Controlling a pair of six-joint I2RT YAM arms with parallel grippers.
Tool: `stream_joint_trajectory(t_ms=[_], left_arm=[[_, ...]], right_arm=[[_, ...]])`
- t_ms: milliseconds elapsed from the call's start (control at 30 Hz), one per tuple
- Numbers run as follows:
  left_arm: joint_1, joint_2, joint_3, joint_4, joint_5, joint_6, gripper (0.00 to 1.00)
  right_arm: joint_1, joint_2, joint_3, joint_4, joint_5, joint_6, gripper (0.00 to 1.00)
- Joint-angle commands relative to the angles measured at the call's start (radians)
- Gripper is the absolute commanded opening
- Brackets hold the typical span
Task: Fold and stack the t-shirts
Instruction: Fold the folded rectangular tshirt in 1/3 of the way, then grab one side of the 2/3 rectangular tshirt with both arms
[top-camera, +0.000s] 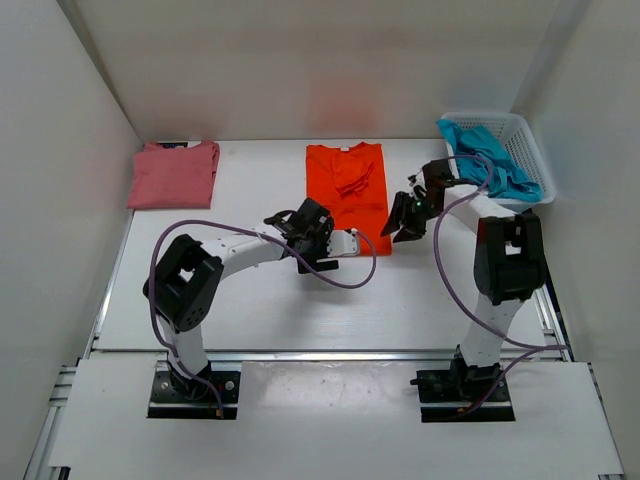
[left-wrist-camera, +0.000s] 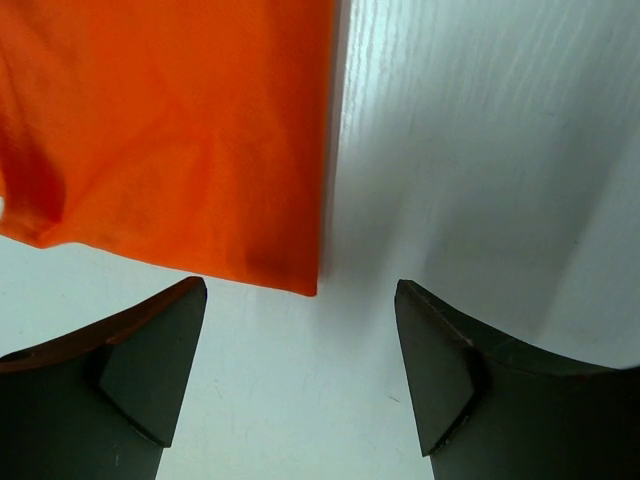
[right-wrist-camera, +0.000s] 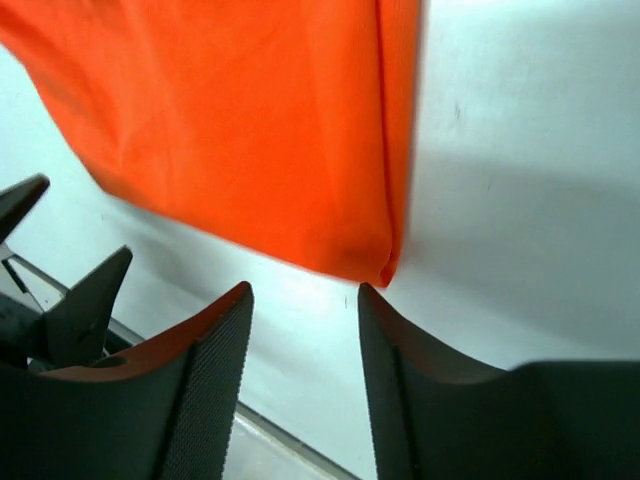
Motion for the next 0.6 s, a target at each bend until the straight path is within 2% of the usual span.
stream_joint_trajectory(t_ms=[0, 200, 267, 567], left_arm=[[-0.004, -0.001, -0.032, 0.103, -0.029, 0.024, 0.86], [0.005, 0.030, -0.039, 0.131, -0.051, 0.094, 0.82], [0.004, 0.045, -0.033, 0.094, -0.049, 0.110, 0.81], [0.007, 0.073, -0.071, 0.163, -0.086, 0.120, 0.82]], right_arm=[[0.001, -0.054, -0.068, -0.016, 0.004, 0.012, 0.54], [-0.009, -0.061, -0.163, 0.022, -0.024, 0.043, 0.63], [-0.009, -0.039, -0.156, 0.033, -0.031, 0.048, 0.64], [-0.012, 0.047, -0.093, 0.057, -0.027, 0.065, 0.64]])
